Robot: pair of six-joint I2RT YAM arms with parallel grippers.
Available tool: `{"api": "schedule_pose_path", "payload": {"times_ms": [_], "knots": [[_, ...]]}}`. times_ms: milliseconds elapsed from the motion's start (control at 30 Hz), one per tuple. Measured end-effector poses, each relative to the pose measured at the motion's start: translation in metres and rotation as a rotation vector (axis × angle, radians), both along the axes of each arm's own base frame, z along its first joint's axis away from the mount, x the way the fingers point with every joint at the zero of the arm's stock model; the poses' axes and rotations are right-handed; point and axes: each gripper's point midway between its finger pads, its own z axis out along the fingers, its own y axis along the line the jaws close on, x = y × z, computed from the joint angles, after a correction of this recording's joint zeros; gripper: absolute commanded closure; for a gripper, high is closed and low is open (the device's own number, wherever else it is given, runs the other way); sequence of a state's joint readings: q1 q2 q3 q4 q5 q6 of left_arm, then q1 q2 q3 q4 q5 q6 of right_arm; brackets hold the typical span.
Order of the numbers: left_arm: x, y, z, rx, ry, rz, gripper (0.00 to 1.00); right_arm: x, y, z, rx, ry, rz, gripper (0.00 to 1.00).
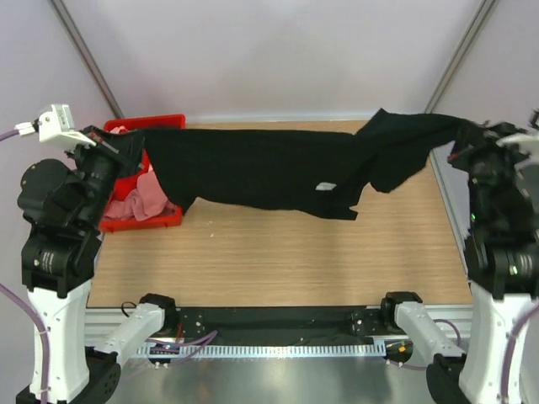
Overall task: Fold and stack the t-shirts
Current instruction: Flatten the tshirt out
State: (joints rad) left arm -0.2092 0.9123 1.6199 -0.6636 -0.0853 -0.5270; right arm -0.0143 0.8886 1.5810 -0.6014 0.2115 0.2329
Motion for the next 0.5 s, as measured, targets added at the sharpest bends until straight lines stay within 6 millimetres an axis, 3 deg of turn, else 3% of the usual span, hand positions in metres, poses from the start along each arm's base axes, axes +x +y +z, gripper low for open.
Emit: {"api": "schedule_pose_path", "payload": {"times_ms": [133, 267, 400, 500], "knots": [[-0.017, 0.0, 0.013, -0.03, -0.036, -0.016, 1.0, -0.067, 0.004, 0.059, -0.039, -0.245, 0.015, 0.99], [-0.031, -0.001, 0.015, -0.045, -0.029, -0.037, 1.0, -0.117, 0.006, 0.101, -0.086, -0.428, 0.02, 0.99], [-0.04, -0.002, 0.027, -0.053, -0.051, -0.05, 1.0, -0.131, 0.009, 0.122, -0.115, -0.505, 0.028, 0.99], [-0.035, -0.003, 0.028, -0.048, -0.044, -0.05, 1.0, -0.117, 0.012, 0.128, -0.133, -0.503, 0.043, 0.99]]}}
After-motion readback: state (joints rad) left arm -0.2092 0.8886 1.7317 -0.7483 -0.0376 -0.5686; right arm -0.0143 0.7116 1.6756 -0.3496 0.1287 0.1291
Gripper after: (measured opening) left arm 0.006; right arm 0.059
